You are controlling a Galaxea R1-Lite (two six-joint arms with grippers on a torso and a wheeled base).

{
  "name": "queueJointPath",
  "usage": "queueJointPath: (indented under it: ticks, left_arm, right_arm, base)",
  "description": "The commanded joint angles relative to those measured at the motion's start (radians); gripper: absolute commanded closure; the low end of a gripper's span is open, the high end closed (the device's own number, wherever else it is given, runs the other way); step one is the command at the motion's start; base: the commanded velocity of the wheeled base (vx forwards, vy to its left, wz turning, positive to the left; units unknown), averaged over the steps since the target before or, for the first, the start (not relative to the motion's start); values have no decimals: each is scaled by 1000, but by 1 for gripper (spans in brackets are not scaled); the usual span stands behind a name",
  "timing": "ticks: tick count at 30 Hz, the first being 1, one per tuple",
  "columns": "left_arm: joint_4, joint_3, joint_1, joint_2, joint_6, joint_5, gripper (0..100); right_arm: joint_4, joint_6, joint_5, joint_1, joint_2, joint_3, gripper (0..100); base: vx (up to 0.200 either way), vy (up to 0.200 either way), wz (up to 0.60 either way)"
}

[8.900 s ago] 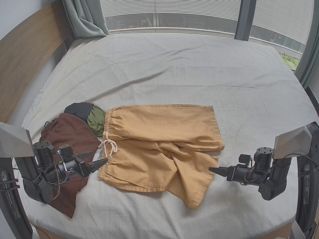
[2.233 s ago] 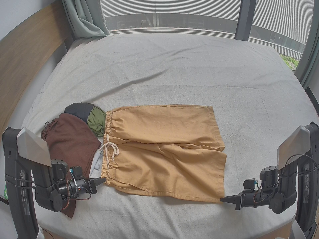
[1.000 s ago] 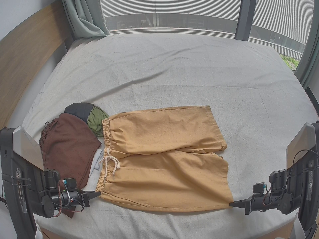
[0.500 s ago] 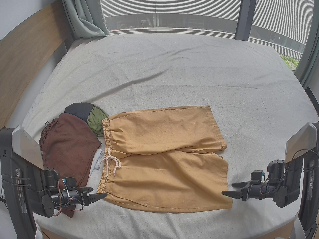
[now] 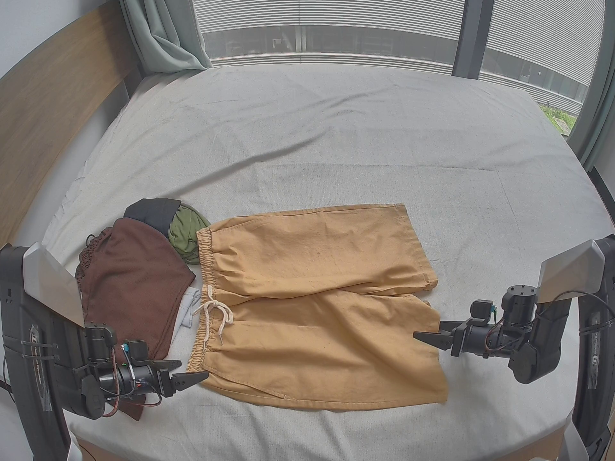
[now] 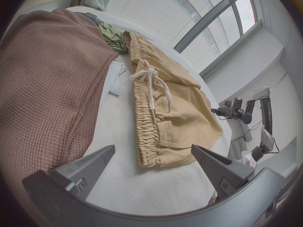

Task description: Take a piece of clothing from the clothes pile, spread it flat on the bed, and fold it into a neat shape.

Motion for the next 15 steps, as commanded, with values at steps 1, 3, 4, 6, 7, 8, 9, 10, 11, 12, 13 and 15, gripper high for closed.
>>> queueJointPath:
  ticks: [1,3,4,6,7,8,9,10,11,12,13,15]
  left_arm:
    - [-1,0,-3,4,1,-6,0]
    - [-1,0,-3,7,2,-6,0]
    - [-1,-1,-3,7,2,-6,0]
    - [-1,-1,-3,7,2,-6,0]
    - [-1,-1,-3,7,2,-8,0]
    - [-1,-3,-1,7,4,-12,0]
    - [-1,-3,-1,7,4,-14,0]
    - [-1,-3,-1,7,4,-14,0]
    - [-1,-3,-1,7,4,-14,0]
    - [-1,-3,-1,7,4,-14,0]
    - [-1,-3,-1,9,4,-16,0]
    - [-1,-3,-1,9,4,-16,0]
  right_arm:
    - [-2,2,3,9,23,-51,0]
    - [-2,5,3,18,18,-63,0]
    - [-2,5,3,20,14,-65,0]
    - [-2,7,3,20,11,-68,0]
    - [-2,7,4,20,-2,-83,0]
    - [-4,7,4,20,-12,-94,0]
    - [-2,7,4,20,-18,-97,0]
    - [-4,8,4,20,-25,-102,0]
    - [-4,10,4,18,-29,-103,0]
    - [-4,11,4,14,-32,-105,0]
    - [-4,11,4,14,-32,-105,0]
    - [-4,19,4,6,-52,-105,0]
  base:
    - [0,0,0]
    - [0,0,0]
    - [0,0,0]
    - [0,0,0]
    - [0,0,0]
    - [0,0,0]
    - [0,0,0]
    - [0,0,0]
    - [0,0,0]
    - [0,0,0]
    - [0,0,0]
    - [0,0,0]
